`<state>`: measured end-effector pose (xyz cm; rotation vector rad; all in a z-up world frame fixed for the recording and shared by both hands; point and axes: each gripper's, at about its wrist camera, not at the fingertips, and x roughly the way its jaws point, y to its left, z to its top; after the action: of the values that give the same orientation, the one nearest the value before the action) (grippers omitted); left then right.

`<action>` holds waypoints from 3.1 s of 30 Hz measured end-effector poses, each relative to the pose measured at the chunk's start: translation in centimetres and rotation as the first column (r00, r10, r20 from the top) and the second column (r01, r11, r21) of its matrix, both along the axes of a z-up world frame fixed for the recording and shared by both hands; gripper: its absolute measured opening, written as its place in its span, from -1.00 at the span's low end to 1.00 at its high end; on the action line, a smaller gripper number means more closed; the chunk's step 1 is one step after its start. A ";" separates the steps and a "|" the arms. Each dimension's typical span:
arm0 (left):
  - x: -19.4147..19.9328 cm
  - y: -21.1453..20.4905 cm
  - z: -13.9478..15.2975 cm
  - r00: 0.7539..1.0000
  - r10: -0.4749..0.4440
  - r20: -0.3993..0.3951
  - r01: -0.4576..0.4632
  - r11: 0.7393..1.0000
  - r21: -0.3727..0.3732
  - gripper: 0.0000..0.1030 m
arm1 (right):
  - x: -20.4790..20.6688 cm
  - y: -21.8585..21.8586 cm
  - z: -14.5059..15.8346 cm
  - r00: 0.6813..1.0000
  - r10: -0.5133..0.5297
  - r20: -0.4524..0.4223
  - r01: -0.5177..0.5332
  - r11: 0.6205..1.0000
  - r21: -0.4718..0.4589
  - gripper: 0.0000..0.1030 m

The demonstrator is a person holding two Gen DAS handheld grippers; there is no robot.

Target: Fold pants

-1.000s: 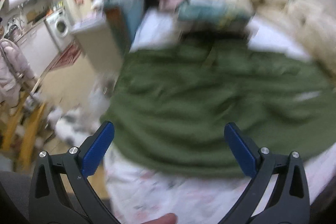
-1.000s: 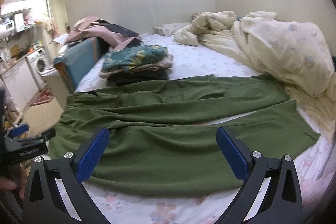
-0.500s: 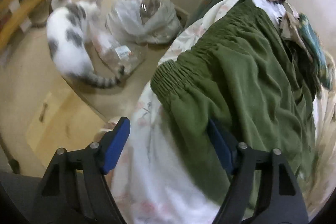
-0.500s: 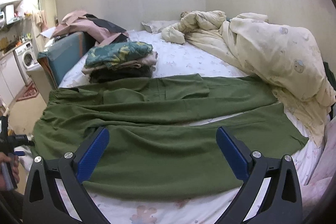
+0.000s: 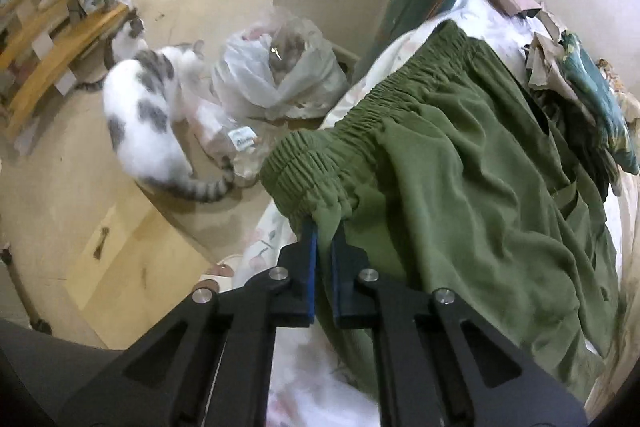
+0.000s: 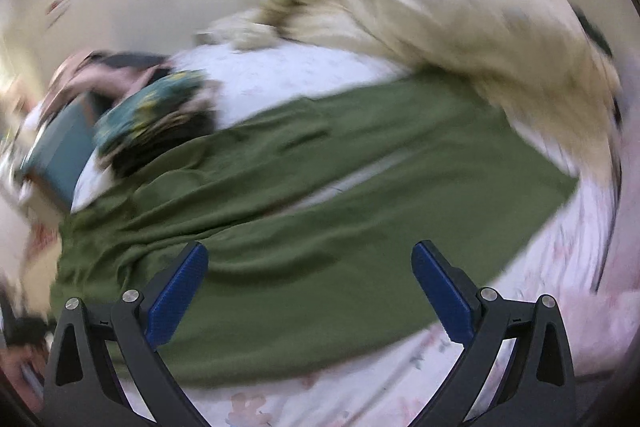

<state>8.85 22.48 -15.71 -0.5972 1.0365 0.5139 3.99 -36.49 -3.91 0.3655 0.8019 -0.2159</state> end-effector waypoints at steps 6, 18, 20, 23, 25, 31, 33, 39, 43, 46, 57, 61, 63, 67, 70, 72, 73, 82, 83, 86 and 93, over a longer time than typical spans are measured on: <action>-1.0 0.3 1.8 1.000 0.014 0.017 -0.014 1.000 0.022 -0.98 | 0.6 -13.1 -3.1 0.912 -0.366 -0.186 0.385 0.920 0.079 0.85; -0.7 -0.8 3.9 1.000 -0.017 0.020 0.014 0.993 0.121 -0.98 | -0.7 -24.4 -10.2 0.721 -0.557 -0.413 0.631 0.773 0.060 -0.74; -1.1 -0.7 4.5 0.999 -0.009 0.037 0.004 0.994 0.112 -0.98 | -1.4 -23.5 -8.3 0.731 -0.582 -0.355 0.640 0.766 0.061 -0.95; -1.6 -0.7 6.2 0.996 -0.013 0.090 0.005 0.996 0.091 -0.98 | -1.9 -22.8 -5.4 0.756 -0.605 -0.249 0.640 0.764 0.087 -1.00; -1.5 -0.9 7.0 0.994 -0.024 0.111 0.013 0.995 0.097 -0.98 | -2.0 -22.1 -3.5 0.773 -0.609 -0.177 0.628 0.774 0.075 -1.00; -1.3 -0.7 7.3 0.991 -0.007 0.131 -0.008 0.994 0.112 -0.99 | -1.9 -20.6 0.1 0.802 -0.598 0.002 0.593 0.796 0.120 -1.00; -1.0 0.2 7.1 0.990 0.018 0.136 -0.031 0.995 0.099 -0.99 | -2.5 -20.8 0.9 0.806 -0.583 0.098 0.558 0.805 0.204 -1.00; -0.6 0.2 9.6 0.981 0.008 0.194 -0.023 0.997 0.074 -1.00 | -1.2 -19.9 2.5 0.814 -0.560 0.153 0.525 0.822 0.218 -1.00; -0.2 0.7 12.3 0.972 0.020 0.234 -0.025 0.999 0.019 -1.00 | -0.5 -19.2 4.9 0.794 -0.556 0.247 0.507 0.829 0.238 -1.00; 0.8 1.3 14.8 0.960 0.036 0.277 -0.042 0.999 0.018 -1.00 | 0.2 -18.5 7.6 0.740 -0.567 0.361 0.512 0.823 0.244 -1.00; 9.4 -0.4 15.2 0.974 -0.075 0.212 0.051 0.991 0.121 -1.00 | 12.5 -20.4 6.4 0.912 -0.394 0.117 0.367 0.909 0.199 -1.00; 9.7 -0.2 14.4 0.978 -0.074 0.194 0.062 0.996 0.066 -1.00 | 10.6 -21.1 3.0 0.906 -0.423 -0.025 0.420 0.889 0.180 -0.67; 9.6 -0.6 14.5 0.975 -0.089 0.203 0.071 0.993 0.095 -1.00 | 8.3 -22.4 1.4 0.868 -0.487 -0.097 0.497 0.849 0.178 -0.06; 8.8 -0.2 14.1 0.976 -0.089 0.198 0.073 0.994 0.083 -1.00 | 3.8 -23.7 -0.4 0.798 -0.582 -0.156 0.600 0.790 0.121 0.09; 8.5 0.3 13.8 0.977 -0.087 0.197 0.074 0.994 0.075 -1.00 | 0.8 -24.7 -2.0 0.727 -0.650 -0.219 0.678 0.730 0.085 0.06; 8.3 0.6 13.4 0.978 -0.080 0.191 0.067 0.995 0.074 -1.00 | -1.6 -25.1 -3.1 0.669 -0.700 -0.251 0.736 0.671 0.089 0.06; 8.3 0.7 13.3 0.979 -0.079 0.188 0.066 0.995 0.072 -0.99 | -2.5 -25.0 -3.5 0.648 -0.713 -0.267 0.753 0.652 0.087 0.06; 8.1 0.8 12.7 0.980 -0.080 0.181 0.067 0.995 0.078 -0.99 | -6.4 -23.1 -6.0 0.651 -0.700 -0.293 0.755 0.557 0.346 0.07; 8.1 0.8 12.6 0.980 -0.081 0.179 0.067 0.994 0.082 -0.99 | -7.1 -22.8 -6.1 0.649 -0.707 -0.281 0.746 0.519 0.417 0.07; 8.0 0.7 12.5 0.981 -0.077 0.178 0.065 0.995 0.075 -0.99 | -6.8 -21.9 -6.5 0.659 -0.696 -0.285 0.726 0.490 0.482 0.08; 8.0 0.4 12.4 0.981 -0.077 0.176 0.062 0.994 0.087 -0.99 | -5.5 -19.3 -6.4 0.716 -0.635 -0.289 0.672 0.517 0.530 0.08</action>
<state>16.88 22.85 -3.28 -0.5232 0.8582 0.4303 -1.50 -55.84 -10.36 1.3060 0.7429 -0.6985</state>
